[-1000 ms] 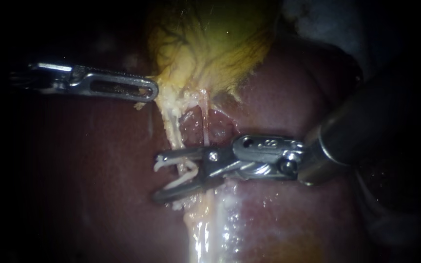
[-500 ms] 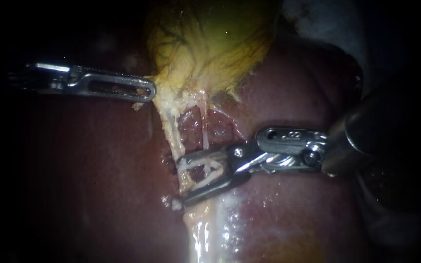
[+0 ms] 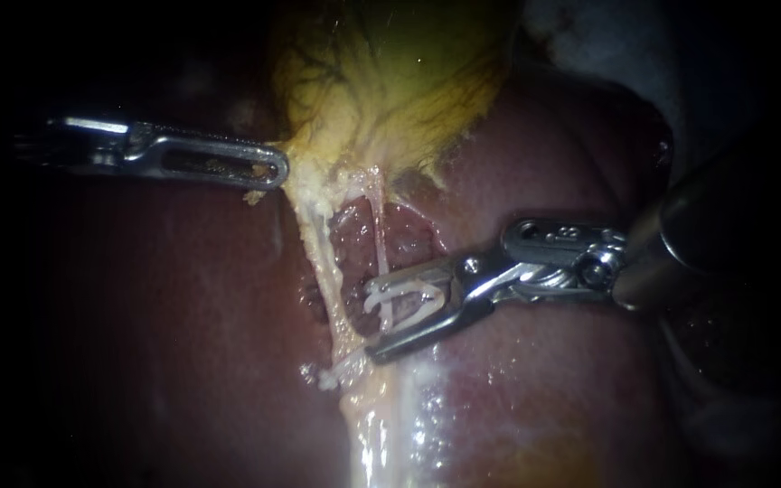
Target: Clipping second clip left tube
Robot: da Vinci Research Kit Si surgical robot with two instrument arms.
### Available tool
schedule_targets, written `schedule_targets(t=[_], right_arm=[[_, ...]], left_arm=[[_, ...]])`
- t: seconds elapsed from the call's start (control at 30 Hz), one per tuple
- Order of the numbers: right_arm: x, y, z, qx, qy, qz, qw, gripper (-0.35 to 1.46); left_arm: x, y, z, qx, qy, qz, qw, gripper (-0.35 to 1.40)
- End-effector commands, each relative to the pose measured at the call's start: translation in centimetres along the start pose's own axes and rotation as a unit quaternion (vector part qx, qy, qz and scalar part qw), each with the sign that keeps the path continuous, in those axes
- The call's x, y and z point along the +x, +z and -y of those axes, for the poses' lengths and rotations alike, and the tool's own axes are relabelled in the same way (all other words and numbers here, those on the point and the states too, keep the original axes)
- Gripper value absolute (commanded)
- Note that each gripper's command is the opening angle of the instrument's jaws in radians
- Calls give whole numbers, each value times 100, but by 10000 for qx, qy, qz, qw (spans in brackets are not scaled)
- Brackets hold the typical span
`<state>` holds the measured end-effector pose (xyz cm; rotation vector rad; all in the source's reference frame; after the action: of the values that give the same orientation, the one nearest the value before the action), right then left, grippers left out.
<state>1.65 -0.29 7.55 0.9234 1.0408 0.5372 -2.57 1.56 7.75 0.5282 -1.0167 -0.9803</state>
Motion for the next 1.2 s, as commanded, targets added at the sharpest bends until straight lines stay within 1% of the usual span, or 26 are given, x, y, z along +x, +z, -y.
schedule_targets(t=[0.03,0.2,0.33,0.43,0.53,0.63,0.83,1.0,1.03,1.1,1.2], right_arm=[[-3,2,-4,2,64,-12,10000,53],[-11,7,-18,47,298,-43,9995,53],[-12,14,-26,155,493,-154,9985,52],[-9,24,-30,279,631,-243,9973,51],[-6,35,-30,472,722,-337,9957,51],[-2,45,-27,654,785,-387,9940,51],[1,58,-17,1085,801,-524,9895,51],[1,62,-4,1468,793,-725,9833,51],[1,63,-2,1493,798,-761,9826,51],[2,66,3,1509,799,-767,9823,49],[3,69,5,1510,799,-766,9823,46]], left_arm=[[0,0,0,0,0,0,10000,-35],[0,0,0,0,0,0,10000,-35],[0,0,0,0,0,0,10000,-35],[0,1,0,-1,0,1,10000,-35],[0,1,0,-2,0,2,10000,-35],[0,1,0,-3,0,2,10000,-35],[0,2,0,-5,0,3,10000,-35],[0,2,0,-5,1,3,10000,-35],[0,2,0,-5,1,3,10000,-35],[0,2,0,-5,1,3,10000,-35],[0,2,0,-5,1,3,10000,-35]])
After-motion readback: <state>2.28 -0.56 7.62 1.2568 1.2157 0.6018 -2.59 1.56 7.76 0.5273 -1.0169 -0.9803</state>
